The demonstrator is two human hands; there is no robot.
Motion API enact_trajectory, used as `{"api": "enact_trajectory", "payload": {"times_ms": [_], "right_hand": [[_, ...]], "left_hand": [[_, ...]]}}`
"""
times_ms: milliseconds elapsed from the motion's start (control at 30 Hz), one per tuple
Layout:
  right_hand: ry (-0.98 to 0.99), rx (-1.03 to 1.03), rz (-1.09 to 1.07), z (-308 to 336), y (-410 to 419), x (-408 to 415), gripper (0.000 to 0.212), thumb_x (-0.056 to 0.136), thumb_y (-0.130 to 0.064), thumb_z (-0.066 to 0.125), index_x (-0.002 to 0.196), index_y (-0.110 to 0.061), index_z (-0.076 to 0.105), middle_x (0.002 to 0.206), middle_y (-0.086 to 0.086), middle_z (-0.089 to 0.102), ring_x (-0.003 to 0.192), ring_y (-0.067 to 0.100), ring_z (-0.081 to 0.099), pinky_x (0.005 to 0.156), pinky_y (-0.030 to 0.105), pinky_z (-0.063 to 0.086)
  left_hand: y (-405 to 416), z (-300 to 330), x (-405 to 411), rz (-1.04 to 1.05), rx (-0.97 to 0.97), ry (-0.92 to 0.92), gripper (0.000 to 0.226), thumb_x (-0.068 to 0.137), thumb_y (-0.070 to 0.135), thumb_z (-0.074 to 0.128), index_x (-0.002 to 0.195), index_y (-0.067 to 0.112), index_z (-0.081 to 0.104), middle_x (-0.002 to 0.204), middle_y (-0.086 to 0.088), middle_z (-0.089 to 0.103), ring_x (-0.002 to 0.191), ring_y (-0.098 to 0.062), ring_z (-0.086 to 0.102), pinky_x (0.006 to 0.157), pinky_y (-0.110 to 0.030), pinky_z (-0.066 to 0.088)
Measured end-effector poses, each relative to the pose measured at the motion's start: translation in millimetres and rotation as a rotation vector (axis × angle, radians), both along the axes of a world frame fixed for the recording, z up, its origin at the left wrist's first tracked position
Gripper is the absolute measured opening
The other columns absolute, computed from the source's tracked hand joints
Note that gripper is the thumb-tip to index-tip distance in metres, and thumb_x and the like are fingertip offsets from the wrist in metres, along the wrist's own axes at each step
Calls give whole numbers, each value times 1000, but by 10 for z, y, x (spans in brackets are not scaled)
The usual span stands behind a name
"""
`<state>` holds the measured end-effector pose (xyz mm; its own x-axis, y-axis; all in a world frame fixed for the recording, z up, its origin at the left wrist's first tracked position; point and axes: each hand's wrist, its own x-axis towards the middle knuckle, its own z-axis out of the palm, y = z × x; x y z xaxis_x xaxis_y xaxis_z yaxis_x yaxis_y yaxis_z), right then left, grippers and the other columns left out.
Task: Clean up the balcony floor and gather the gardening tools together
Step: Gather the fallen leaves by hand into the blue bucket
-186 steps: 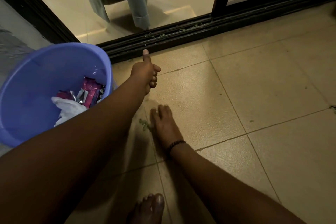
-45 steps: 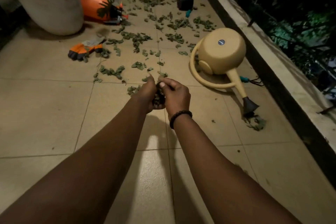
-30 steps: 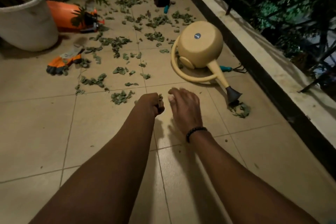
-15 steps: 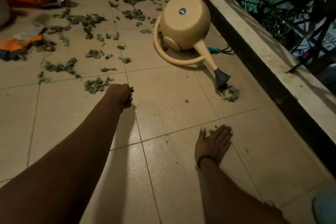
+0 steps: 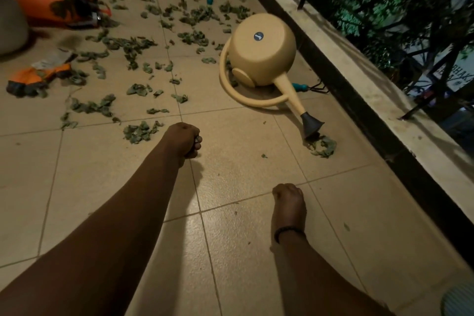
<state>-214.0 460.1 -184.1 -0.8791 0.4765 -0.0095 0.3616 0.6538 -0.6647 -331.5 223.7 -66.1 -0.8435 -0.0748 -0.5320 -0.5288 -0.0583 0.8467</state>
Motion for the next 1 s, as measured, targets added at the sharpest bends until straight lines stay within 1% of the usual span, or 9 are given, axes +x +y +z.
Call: {"api": "enact_trajectory", "payload": {"times_ms": [100, 200, 367, 467, 633, 767, 833, 933, 1000], "right_hand": [[72, -436, -235, 465, -215, -362, 23, 87, 7, 62, 85, -11, 75, 83, -1, 70, 80, 16, 68, 74, 32, 60], [175, -583, -33, 1005, -630, -563, 16, 91, -6, 64, 96, -16, 75, 88, -8, 71, 78, 3, 65, 67, 12, 53], [323, -288, 325, 1258, -1098, -681, 25, 101, -17, 49, 119, -15, 67, 119, -11, 58, 109, 1, 52, 90, 7, 42], [264, -217, 454, 1205, -1131, -624, 35, 105, -24, 39, 135, -17, 56, 136, -12, 48, 123, -1, 41, 100, 3, 33], [138, -355, 539, 1206, -1103, -591, 45, 107, -32, 29, 152, -30, 29, 159, -12, 26, 145, 2, 19, 121, 28, 20], [5, -461, 562, 1226, -1017, -628, 52, 104, -50, 22, 153, -48, 5, 162, -19, 10, 150, 10, 0, 111, 28, 9], [124, -522, 570, 1276, -957, -631, 49, 104, -49, 25, 152, -46, 17, 160, -17, 20, 149, 9, 10, 116, 26, 17], [377, -514, 348, 1282, -762, -627, 42, 106, -31, 32, 148, -33, 37, 152, -16, 37, 138, -3, 32, 105, 9, 32], [336, -407, 49, 1016, -557, -580, 41, 105, -30, 38, 146, -26, 42, 149, -11, 42, 135, 4, 40, 108, 20, 37]], "left_hand": [[13, 18, -35, 65, 11, -11, 18, 103, 3, 38, 97, 3, 55, 69, -8, 42, 55, -16, 41, 40, -18, 30], [133, 47, -27, 54, 81, -59, 19, 100, 6, 37, 99, 4, 56, 68, -7, 43, 56, -16, 43, 39, -18, 34], [443, 115, -56, 8, 400, 0, 55, 107, 44, 25, 86, 7, 60, 72, -10, 65, 69, -21, 62, 63, -29, 49], [508, 86, -69, 108, 458, -60, 58, 106, 49, 27, 87, 5, 61, 77, -11, 69, 84, -23, 65, 75, -32, 49], [628, 72, 13, 169, 516, -61, 40, 106, 33, 33, 89, 7, 58, 78, -8, 59, 72, -18, 58, 66, -29, 47], [717, 93, 25, 148, 430, -12, 30, 107, 29, 38, 102, 7, 59, 87, -7, 60, 77, -17, 60, 60, -27, 48], [720, 69, 9, 104, 289, 6, 26, 107, 24, 41, 92, 12, 58, 82, -6, 58, 67, -14, 55, 54, -25, 46], [653, 30, -66, 166, 256, 19, 30, 106, 19, 41, 82, 10, 56, 67, -4, 46, 46, -9, 40, 38, -18, 32], [519, -9, -130, 236, 290, 17, 32, 106, 20, 40, 79, 11, 55, 61, -1, 43, 39, -7, 35, 36, -14, 28]]}}
